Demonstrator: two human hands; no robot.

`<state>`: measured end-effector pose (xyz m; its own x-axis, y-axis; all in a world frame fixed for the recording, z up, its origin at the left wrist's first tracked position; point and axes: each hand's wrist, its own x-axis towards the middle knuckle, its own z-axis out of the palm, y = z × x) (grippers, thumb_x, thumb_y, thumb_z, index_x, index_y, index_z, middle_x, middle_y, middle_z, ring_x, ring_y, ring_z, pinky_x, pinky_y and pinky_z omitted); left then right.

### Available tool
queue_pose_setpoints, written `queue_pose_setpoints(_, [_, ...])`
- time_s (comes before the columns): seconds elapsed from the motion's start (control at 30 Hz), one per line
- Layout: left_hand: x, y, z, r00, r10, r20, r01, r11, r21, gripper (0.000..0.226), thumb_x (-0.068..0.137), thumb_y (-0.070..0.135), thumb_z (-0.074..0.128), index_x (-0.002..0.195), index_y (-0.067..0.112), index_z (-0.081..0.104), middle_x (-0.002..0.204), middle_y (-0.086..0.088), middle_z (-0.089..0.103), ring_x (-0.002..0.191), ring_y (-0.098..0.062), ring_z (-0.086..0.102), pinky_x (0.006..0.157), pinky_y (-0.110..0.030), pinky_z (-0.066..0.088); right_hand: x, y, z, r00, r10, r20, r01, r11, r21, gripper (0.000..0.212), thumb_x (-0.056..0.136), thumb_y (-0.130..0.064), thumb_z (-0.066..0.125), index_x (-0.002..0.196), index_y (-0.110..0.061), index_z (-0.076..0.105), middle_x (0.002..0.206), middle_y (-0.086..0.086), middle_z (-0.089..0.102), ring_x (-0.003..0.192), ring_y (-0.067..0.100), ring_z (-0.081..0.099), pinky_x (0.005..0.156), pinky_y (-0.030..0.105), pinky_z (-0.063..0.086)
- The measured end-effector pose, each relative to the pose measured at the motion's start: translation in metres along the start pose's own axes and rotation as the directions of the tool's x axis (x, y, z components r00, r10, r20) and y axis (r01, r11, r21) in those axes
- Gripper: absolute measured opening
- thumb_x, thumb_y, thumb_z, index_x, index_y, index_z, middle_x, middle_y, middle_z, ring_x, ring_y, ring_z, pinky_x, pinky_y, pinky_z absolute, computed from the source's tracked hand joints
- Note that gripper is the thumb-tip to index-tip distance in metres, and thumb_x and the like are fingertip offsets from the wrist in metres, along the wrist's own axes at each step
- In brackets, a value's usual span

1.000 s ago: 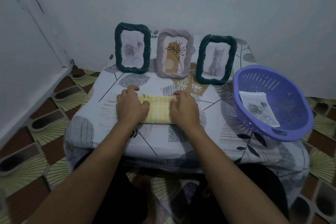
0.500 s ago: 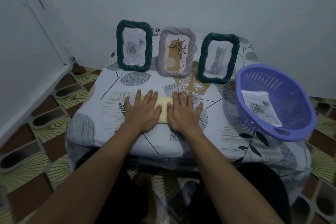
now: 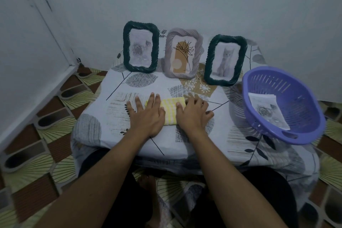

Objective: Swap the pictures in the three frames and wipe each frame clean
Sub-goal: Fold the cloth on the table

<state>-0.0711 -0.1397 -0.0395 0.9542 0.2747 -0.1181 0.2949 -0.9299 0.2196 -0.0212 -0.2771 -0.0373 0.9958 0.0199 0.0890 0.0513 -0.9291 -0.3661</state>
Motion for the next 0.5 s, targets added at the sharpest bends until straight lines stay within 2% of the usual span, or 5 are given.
queue_pose_setpoints(0.13, [-0.008,0.000,-0.005,0.999,-0.009,-0.043,0.012,0.998,0.060,0.058,0.102,0.043,0.014,0.158,0.026,0.015,0.166,0.008,0.012,0.151,-0.042,0.001,0.110,-0.068,-0.011,0.006,-0.001,-0.006,0.994,-0.010,0.105,0.000,0.995,0.098,0.040,0.097,-0.049,0.047,0.128,-0.025,0.055,0.143,0.004,0.044,0.135,0.026,0.028,0.101,0.049,0.022])
queue_pose_setpoints(0.27, [-0.013,-0.011,-0.003,0.998,-0.006,-0.059,0.001,0.997,-0.076,0.052,0.099,0.047,0.029,0.149,0.035,0.033,0.163,0.012,0.023,0.150,-0.024,0.013,0.110,-0.061,0.007,0.008,-0.005,-0.009,0.982,-0.095,0.163,0.055,0.971,0.232,0.025,0.097,-0.038,0.049,0.119,-0.026,0.054,0.130,-0.002,0.057,0.129,0.022,0.037,0.098,0.046,0.020])
queue_pose_setpoints(0.33, [-0.013,-0.019,-0.005,0.999,-0.016,-0.043,0.010,0.991,-0.131,0.055,0.094,0.052,0.035,0.146,0.037,0.036,0.162,0.011,0.023,0.148,-0.019,0.016,0.109,-0.059,0.011,0.006,-0.007,-0.012,0.975,-0.163,0.148,0.100,0.927,0.360,0.014,0.097,-0.033,0.051,0.111,-0.028,0.053,0.115,-0.006,0.062,0.118,0.019,0.048,0.094,0.042,0.020])
queue_pose_setpoints(0.43, [-0.010,-0.027,-0.018,1.000,-0.013,-0.019,0.009,0.982,-0.189,0.076,0.075,0.056,0.037,0.148,0.038,0.032,0.162,0.010,0.022,0.149,-0.018,0.013,0.110,-0.057,0.010,0.003,-0.015,-0.017,0.949,-0.302,0.092,0.223,0.849,0.479,0.009,0.098,-0.029,0.054,0.107,-0.028,0.055,0.102,-0.010,0.063,0.106,0.016,0.055,0.091,0.038,0.021])
queue_pose_setpoints(0.5, [-0.009,-0.030,-0.030,0.998,0.023,-0.056,-0.035,0.970,-0.241,0.077,0.070,0.053,0.037,0.146,0.040,0.034,0.156,0.012,0.033,0.148,-0.016,0.017,0.110,-0.054,0.005,0.003,-0.025,-0.021,0.925,-0.376,0.057,0.278,0.769,0.576,0.011,0.095,-0.030,0.056,0.105,-0.035,0.057,0.100,-0.015,0.064,0.105,0.015,0.059,0.099,0.043,0.028])
